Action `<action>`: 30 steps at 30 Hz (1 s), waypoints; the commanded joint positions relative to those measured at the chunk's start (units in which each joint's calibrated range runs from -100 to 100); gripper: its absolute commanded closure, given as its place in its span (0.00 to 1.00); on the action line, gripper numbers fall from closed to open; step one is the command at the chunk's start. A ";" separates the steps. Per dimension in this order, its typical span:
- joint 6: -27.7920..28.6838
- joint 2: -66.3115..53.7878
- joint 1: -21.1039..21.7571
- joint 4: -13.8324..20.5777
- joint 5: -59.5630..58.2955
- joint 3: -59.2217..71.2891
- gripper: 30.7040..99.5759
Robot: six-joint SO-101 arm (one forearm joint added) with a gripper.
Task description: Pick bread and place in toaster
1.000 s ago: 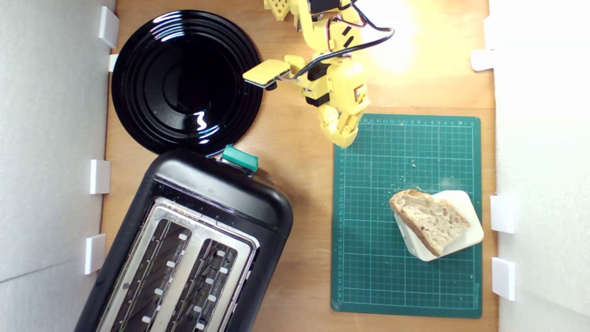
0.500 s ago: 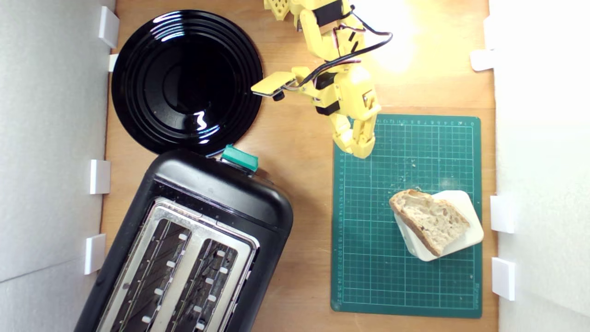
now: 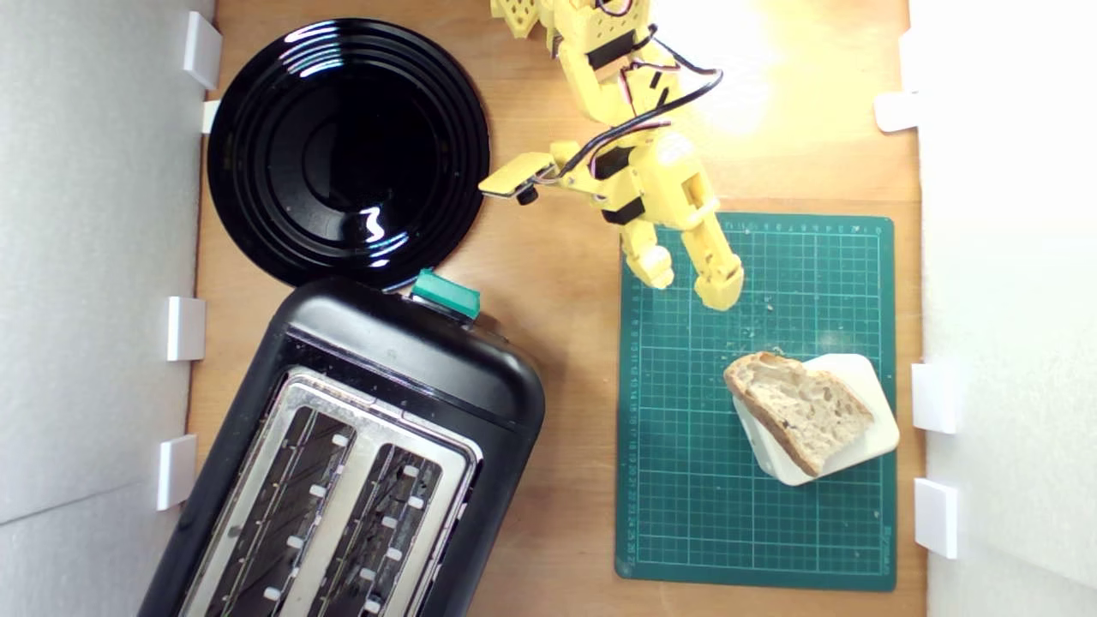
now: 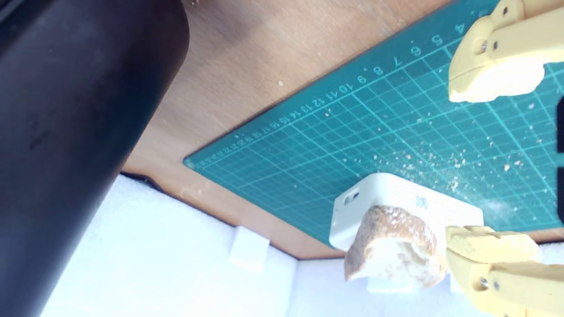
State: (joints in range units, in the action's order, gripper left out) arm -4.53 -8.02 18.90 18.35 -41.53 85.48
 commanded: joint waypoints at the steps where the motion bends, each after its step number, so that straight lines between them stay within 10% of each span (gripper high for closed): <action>1: 3.04 -0.21 -0.69 0.06 -4.63 -2.73 0.11; 30: 5.86 15.43 0.03 4.50 -5.15 -21.16 0.12</action>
State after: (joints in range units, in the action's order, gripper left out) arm 1.53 7.43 19.18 21.99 -44.58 67.82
